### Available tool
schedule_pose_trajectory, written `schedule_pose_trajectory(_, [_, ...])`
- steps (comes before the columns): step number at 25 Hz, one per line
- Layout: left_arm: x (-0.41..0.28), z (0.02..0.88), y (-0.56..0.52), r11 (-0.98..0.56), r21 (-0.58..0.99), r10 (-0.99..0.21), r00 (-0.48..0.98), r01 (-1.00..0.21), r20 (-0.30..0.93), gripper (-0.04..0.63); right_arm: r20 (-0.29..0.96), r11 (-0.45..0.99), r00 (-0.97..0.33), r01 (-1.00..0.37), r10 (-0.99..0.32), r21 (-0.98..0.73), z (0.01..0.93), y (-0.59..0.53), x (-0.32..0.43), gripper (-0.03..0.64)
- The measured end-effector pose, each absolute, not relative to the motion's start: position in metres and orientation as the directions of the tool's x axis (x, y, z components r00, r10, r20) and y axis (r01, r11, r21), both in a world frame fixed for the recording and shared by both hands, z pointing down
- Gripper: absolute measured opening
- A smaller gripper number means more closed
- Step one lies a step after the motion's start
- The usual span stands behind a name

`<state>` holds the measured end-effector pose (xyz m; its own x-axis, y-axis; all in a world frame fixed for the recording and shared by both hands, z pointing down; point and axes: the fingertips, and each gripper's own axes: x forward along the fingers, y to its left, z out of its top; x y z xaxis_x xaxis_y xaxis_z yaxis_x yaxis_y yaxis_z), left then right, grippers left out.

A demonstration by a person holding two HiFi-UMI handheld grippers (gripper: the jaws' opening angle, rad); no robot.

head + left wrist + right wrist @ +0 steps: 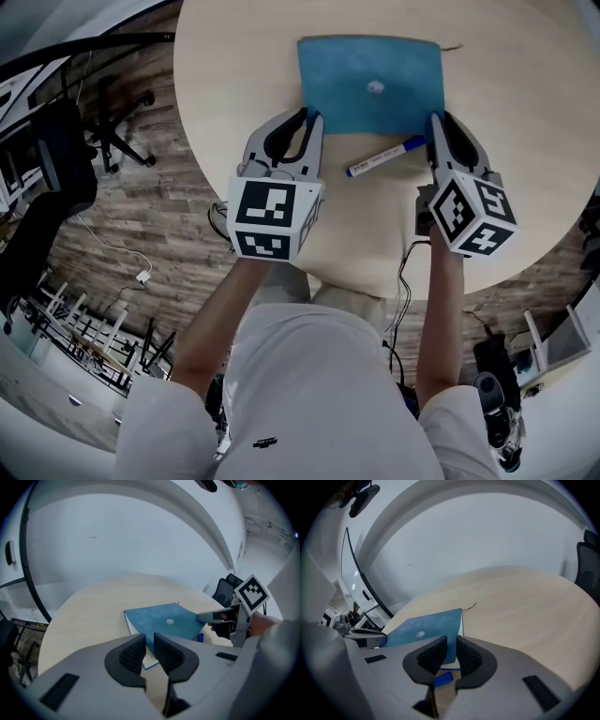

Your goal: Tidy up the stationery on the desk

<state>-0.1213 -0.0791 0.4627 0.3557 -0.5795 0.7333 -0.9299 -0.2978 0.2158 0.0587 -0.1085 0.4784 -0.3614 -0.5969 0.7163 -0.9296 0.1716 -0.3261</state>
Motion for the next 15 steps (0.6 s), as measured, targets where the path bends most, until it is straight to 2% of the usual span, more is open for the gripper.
schedule_pose_trajectory(15, [-0.097, 0.476, -0.007, -0.266, 0.242, -0.519, 0.350, -0.933, 0.780, 0.054, 0.736, 0.322, -0.413, -0.906, -0.536, -0.274, 0.480, -0.088, 0.067, 0.083])
